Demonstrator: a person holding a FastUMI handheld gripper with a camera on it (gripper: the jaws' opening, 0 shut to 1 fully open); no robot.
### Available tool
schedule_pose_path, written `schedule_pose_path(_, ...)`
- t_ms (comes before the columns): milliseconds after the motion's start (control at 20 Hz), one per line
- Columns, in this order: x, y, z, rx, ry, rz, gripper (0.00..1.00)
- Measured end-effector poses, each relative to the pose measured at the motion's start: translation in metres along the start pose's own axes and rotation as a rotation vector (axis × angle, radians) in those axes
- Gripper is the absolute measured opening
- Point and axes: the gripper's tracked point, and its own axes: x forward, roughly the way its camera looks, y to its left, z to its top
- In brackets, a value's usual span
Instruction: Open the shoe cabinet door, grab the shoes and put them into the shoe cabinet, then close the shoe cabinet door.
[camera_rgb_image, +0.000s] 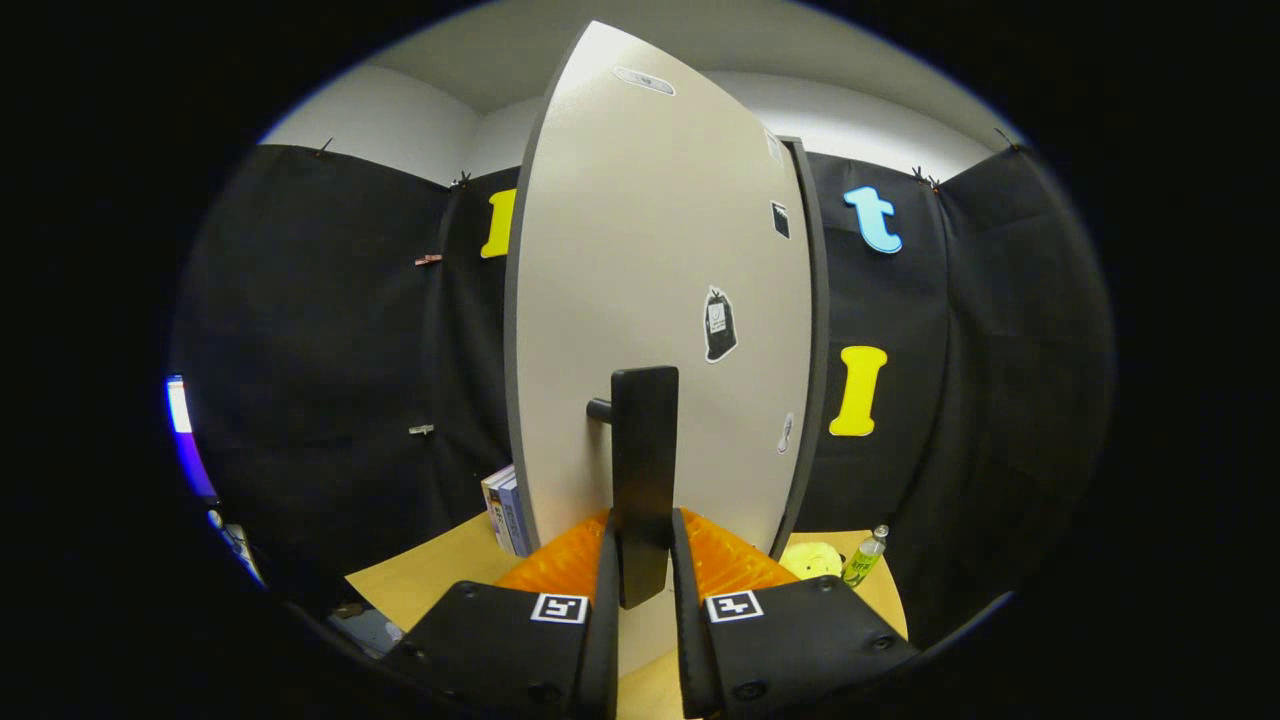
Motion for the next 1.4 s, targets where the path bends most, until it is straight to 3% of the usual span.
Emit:
schedule_pose_path(650, -0.03, -0.06, -0.002, 0.017, 0.01, -0.145, 0.28)
schedule_pose_path(1050, -0.095, -0.135, 0.02, -0.008, -0.047, -0.409, 0.23)
schedule_pose_path(1200, -0.116, -0.142, 0.03, -0.009, -0.088, -0.447, 0.23)
schedule_pose_path(1400, -0.117, -0.129, 0.017, 0.001, -0.075, -0.419, 0.23)
